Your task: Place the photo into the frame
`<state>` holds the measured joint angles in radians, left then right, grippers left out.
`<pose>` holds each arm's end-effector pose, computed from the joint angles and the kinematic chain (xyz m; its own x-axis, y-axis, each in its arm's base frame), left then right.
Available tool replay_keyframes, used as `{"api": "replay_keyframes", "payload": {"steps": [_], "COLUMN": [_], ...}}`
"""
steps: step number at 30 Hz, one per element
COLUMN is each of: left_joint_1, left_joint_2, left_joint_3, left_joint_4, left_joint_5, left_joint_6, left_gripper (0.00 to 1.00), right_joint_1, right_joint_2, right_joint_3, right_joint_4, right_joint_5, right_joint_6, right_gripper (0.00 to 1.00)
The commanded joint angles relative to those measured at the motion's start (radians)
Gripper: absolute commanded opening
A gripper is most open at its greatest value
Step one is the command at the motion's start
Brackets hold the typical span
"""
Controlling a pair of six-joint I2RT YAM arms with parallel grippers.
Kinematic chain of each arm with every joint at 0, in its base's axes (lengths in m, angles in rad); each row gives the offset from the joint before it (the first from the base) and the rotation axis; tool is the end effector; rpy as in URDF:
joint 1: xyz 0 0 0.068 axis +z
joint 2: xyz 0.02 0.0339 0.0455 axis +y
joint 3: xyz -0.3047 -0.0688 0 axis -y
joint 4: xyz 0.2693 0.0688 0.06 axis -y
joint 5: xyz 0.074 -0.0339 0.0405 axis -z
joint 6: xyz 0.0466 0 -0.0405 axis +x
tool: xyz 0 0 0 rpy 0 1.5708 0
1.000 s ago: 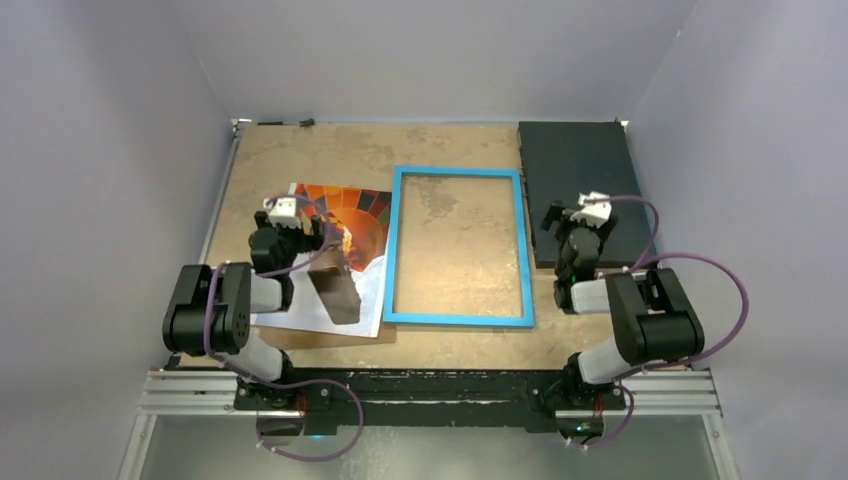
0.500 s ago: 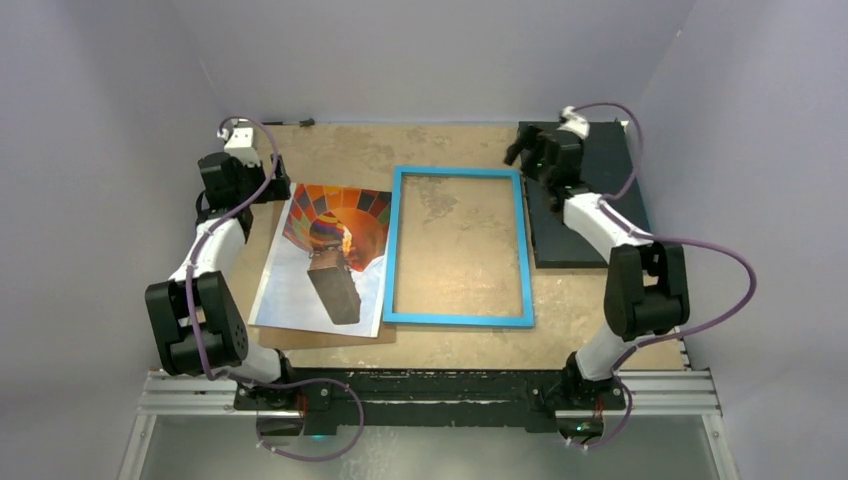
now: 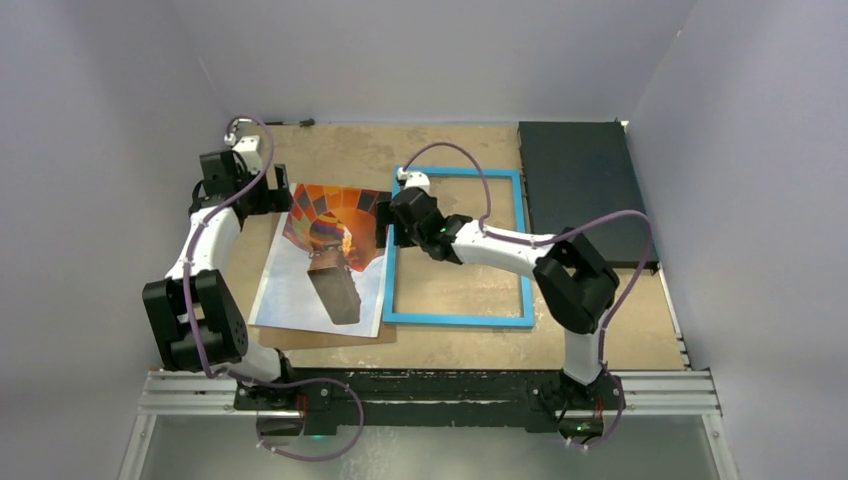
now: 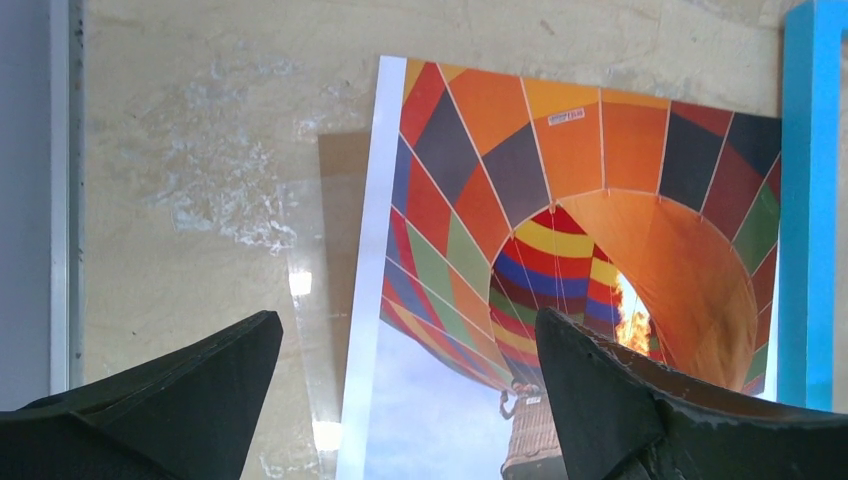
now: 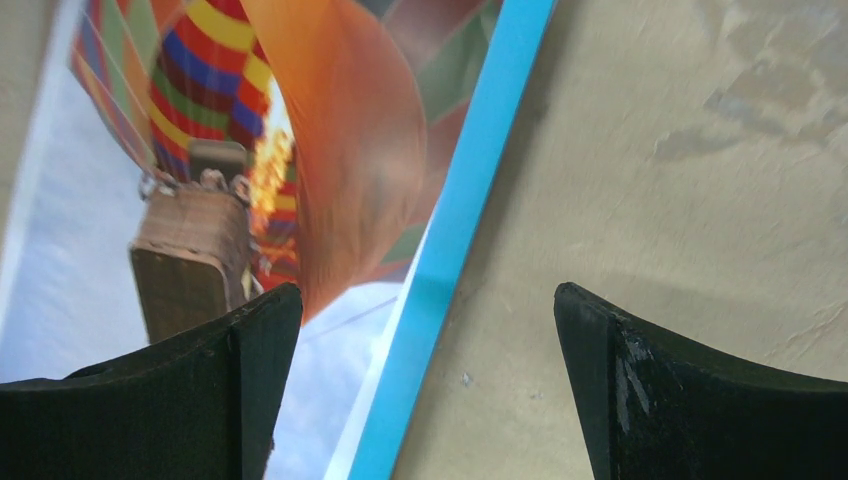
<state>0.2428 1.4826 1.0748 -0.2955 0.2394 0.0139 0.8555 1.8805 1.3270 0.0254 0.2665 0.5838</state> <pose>0.3474 0.0747 0.2882 -0.6285 -0.1418 -0.7648 -0.0493 0.9885 -0.1427 0.3216 0.3515 0.2532 -0.5949 0.1260 -0.7938 -0.3010 0.8809 0.3654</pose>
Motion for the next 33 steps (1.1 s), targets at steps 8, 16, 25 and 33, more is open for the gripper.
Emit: {"api": "replay_keyframes", "payload": {"steps": [8, 16, 25, 33], "left_joint_1": [0.011, 0.011, 0.010, -0.032], "left_joint_2": [-0.016, -0.026, -0.044, -0.055], "left_joint_3": [0.024, 0.007, 0.004, -0.031], "left_joint_4": [-0.117, -0.173, -0.199, -0.203], "left_joint_5": [0.017, 0.024, 0.033, 0.046], "left_joint_6": [0.056, 0.107, 0.120, 0.141], "left_gripper": [0.94, 0.90, 0.88, 0.86], "right_joint_1": [0.070, 0.086, 0.095, 0.097], "right_joint_2": [0.118, 0.219, 0.262, 0.186], "right_joint_3": [0.121, 0.185, 0.242, 0.349], "right_joint_4": [-0.134, -0.194, -0.232, -0.299], "right_joint_5": [0.081, 0.123, 0.125, 0.133], "right_joint_6": [0.070, 0.095, 0.109, 0.102], "right_gripper": [0.96, 0.77, 0.44, 0.28]}}
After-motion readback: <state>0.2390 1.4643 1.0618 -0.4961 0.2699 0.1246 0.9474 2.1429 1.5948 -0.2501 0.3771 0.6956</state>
